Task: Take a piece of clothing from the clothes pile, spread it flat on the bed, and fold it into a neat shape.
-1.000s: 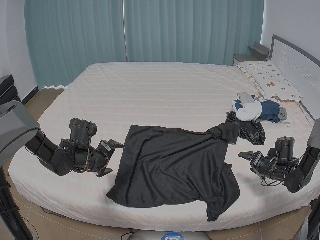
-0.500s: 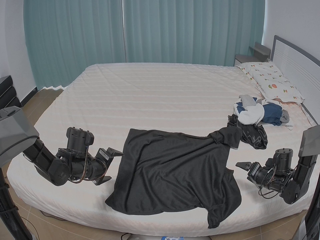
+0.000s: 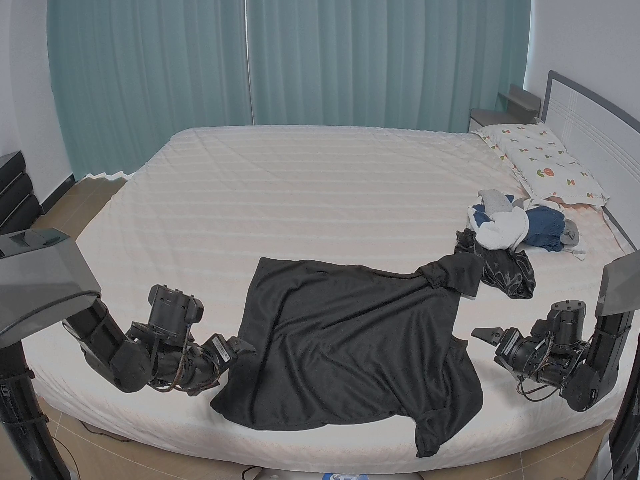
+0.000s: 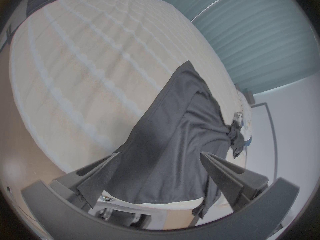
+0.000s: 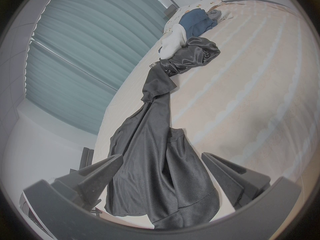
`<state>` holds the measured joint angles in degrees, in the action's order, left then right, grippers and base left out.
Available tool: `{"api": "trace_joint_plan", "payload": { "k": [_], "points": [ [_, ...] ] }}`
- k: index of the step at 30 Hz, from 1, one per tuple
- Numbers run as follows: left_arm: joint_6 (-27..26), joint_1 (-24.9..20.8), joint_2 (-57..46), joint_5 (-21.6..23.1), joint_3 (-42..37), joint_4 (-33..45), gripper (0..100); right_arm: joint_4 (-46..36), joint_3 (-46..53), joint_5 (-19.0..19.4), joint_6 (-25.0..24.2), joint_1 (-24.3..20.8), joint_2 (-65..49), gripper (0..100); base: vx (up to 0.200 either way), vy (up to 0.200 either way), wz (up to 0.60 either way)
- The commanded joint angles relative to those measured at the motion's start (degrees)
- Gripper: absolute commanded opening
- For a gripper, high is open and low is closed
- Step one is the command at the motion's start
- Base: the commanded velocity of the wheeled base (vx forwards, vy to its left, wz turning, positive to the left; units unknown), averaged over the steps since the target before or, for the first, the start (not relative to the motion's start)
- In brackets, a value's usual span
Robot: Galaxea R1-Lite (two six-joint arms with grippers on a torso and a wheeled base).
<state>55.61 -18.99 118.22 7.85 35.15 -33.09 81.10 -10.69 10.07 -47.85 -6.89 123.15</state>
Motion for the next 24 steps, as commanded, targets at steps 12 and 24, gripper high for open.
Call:
{"api": "trace_joint_plan", "payload": {
  "k": [12,24],
  "points": [
    [-2.62,-3.59,5.00,-9.26,-1.75,0.13,100,0.11,0.41,-0.05,0.04,-0.32,-0.37,100,0.000,0.000,0.00],
    [-2.62,-6.23,6.84,-14.88,-2.27,0.48,0,0.19,0.32,-0.05,-0.05,-0.32,-0.37,100,0.000,0.000,0.00]
  ]
}}
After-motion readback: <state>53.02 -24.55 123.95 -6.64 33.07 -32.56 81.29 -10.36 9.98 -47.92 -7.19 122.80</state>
